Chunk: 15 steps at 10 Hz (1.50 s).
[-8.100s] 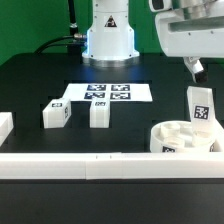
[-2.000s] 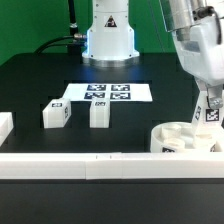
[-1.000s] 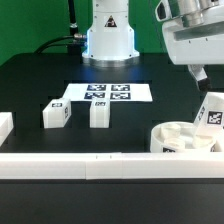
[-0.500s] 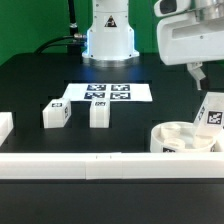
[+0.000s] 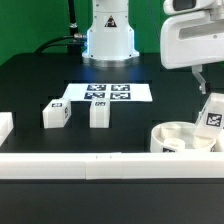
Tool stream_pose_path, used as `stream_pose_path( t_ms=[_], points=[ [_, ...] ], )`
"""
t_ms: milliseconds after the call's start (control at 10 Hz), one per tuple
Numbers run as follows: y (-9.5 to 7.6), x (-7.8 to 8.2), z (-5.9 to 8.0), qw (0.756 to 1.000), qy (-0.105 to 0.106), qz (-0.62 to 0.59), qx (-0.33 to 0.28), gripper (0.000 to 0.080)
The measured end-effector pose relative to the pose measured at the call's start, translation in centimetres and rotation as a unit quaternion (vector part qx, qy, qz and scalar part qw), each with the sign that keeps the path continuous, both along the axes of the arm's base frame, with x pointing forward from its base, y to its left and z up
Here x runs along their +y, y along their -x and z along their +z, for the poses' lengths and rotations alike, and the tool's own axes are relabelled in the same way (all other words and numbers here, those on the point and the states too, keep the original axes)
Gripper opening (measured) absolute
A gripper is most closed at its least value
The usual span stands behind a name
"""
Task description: Assemble stool
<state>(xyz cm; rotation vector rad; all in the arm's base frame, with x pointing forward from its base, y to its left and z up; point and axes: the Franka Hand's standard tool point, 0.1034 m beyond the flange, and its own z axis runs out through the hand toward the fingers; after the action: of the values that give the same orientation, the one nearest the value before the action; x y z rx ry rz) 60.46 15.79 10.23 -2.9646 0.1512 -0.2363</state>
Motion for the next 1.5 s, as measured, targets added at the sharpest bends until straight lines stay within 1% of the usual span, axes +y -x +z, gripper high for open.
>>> stream_pose_path(
  t_ms=[400,500,600,700,900,1100,1200,1300,1400,1500],
  points=[
    [0.0,-0.2,0.0,0.992,0.021,0.121,-0.017,0.0649],
    [0.0,-0.4,0.0,0.984,0.033,0.175,-0.025,0.0649],
    [-0.2,-0.5,0.0,0.968,0.053,0.243,-0.033,0.0649],
    [-0.5,-0.7,-0.1,0.951,0.067,0.301,-0.033,0.0649],
    [-1.5,-0.5,-0.3,0.913,0.089,0.397,-0.028,0.0649],
    [-1.6,-0.8,-0.5,0.888,0.099,0.448,-0.037,0.0649],
    [-1.7,-0.9,-0.5,0.879,0.102,0.464,-0.039,0.0649],
    [-1.7,-1.0,-0.5,0.86,0.107,0.497,-0.042,0.0649],
    [-1.8,-1.4,-0.6,0.835,0.116,0.537,-0.045,0.0649],
    [-1.9,-1.8,-0.7,0.817,0.123,0.561,-0.046,0.0649]
  ],
)
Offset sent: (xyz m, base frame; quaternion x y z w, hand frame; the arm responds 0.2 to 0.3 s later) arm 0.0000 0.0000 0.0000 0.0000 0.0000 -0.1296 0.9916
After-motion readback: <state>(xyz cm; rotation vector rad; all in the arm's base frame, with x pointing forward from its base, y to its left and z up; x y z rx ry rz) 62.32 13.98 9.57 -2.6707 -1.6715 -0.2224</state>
